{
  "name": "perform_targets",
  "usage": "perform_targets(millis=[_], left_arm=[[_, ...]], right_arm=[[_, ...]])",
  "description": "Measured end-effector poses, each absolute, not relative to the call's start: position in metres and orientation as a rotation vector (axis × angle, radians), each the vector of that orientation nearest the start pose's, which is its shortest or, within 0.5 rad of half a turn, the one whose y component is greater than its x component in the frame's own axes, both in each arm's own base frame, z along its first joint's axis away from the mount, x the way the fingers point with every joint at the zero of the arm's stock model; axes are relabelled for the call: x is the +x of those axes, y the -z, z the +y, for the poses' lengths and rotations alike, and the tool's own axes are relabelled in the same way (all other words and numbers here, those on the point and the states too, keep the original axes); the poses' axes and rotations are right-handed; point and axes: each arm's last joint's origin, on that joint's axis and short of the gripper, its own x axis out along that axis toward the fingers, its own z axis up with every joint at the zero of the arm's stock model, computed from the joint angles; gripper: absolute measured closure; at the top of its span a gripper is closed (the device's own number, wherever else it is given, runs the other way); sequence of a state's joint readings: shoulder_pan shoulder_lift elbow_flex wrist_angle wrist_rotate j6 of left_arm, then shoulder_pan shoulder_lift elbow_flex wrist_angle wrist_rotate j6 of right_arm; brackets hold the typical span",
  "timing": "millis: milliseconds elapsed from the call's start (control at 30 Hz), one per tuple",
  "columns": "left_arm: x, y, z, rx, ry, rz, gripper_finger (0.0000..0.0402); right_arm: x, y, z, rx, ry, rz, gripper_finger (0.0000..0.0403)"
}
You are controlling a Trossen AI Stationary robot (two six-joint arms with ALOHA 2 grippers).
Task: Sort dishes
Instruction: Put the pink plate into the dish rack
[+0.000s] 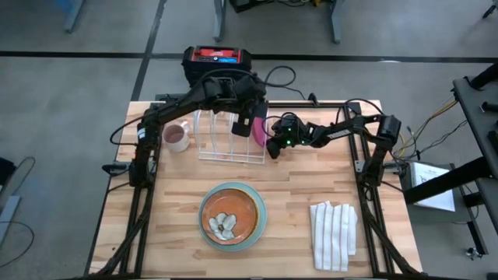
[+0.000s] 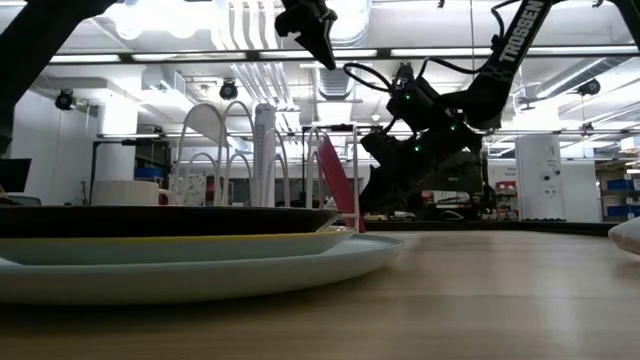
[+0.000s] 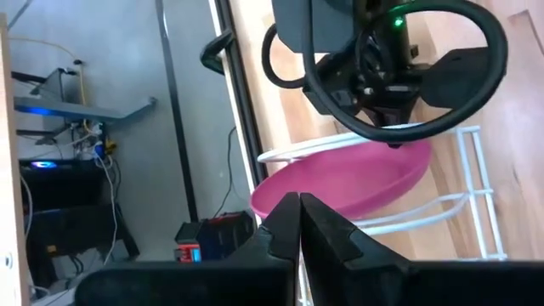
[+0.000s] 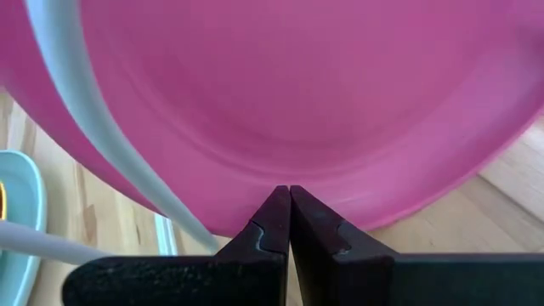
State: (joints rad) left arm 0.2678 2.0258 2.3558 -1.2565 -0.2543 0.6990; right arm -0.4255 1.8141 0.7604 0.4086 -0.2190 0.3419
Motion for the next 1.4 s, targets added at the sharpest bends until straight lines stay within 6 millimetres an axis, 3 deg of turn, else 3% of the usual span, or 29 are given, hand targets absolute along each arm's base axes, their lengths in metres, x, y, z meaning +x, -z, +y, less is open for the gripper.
perform_targets(millis=[333, 833, 1100, 1233, 1400], left_arm=[[0.386, -0.397, 0.114, 0.571, -0.143, 1.107, 0.0401], [0.381, -0.394, 0.112, 0.471, -0.138, 1.144, 0.0401], [0.381, -0.393, 0.111, 0.453, -0.133, 1.139, 0.0401], [0.379, -0.391, 0.108, 0.403, -0.07, 1.151, 0.0401], [0.383, -0.388, 0.093, 0.405, 0.022, 1.145, 0.0401]], right_arm=[[0.307, -0.119, -0.128, 0.56, 0.184, 0.588, 0.0403], [0.3, -0.116, -0.135, 0.534, 0.268, 0.634, 0.0403], [0.297, -0.115, -0.133, 0.544, 0.221, 0.681, 0.0403], [0.288, -0.129, -0.137, 0.535, 0.251, 0.689, 0.0403], [0.272, -0.16, -0.133, 0.435, 0.415, 0.699, 0.0403]])
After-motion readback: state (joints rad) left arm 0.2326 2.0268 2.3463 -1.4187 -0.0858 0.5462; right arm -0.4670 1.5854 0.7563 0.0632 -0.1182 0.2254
